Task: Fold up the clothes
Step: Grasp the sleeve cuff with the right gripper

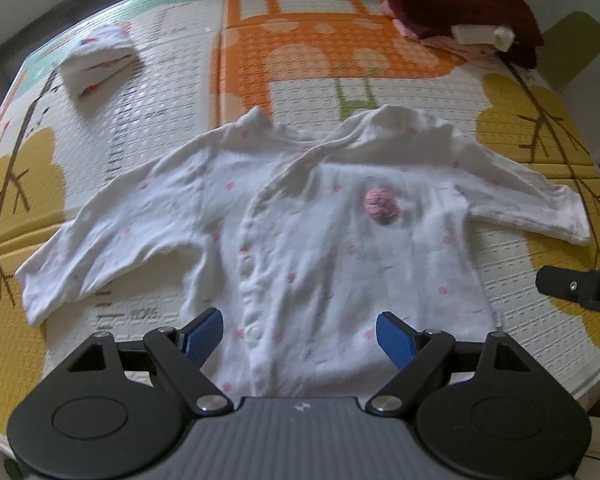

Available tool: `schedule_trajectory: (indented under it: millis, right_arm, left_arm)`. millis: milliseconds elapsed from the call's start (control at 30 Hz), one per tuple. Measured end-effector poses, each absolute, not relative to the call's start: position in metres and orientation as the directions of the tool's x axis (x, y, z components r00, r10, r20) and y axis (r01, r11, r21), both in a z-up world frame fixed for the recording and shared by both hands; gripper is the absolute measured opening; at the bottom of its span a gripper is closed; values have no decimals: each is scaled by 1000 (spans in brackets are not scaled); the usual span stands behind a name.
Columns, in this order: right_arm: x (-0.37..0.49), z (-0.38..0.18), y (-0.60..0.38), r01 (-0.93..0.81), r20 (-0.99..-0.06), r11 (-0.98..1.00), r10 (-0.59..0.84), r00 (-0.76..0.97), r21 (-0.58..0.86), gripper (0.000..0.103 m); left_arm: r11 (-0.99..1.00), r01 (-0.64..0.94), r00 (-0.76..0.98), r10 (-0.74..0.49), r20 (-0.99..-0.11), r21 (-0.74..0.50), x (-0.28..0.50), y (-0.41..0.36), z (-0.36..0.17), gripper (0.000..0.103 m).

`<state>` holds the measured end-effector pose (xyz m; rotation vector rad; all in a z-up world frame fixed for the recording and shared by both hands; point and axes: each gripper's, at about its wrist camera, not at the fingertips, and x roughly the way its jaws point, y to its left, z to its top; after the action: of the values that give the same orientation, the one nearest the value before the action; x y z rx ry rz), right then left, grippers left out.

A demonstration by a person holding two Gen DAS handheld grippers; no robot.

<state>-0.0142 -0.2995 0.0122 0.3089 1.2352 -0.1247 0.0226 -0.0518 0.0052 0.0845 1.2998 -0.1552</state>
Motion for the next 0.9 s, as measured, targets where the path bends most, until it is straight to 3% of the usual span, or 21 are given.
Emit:
schedule_trajectory:
  millis: [900]
  right_arm:
    - [-2,-20,-418,423,-920,888,-2,392,179,77]
  left_arm:
    - [940,314,281,-228,-932,-135,49,-140,-22,86]
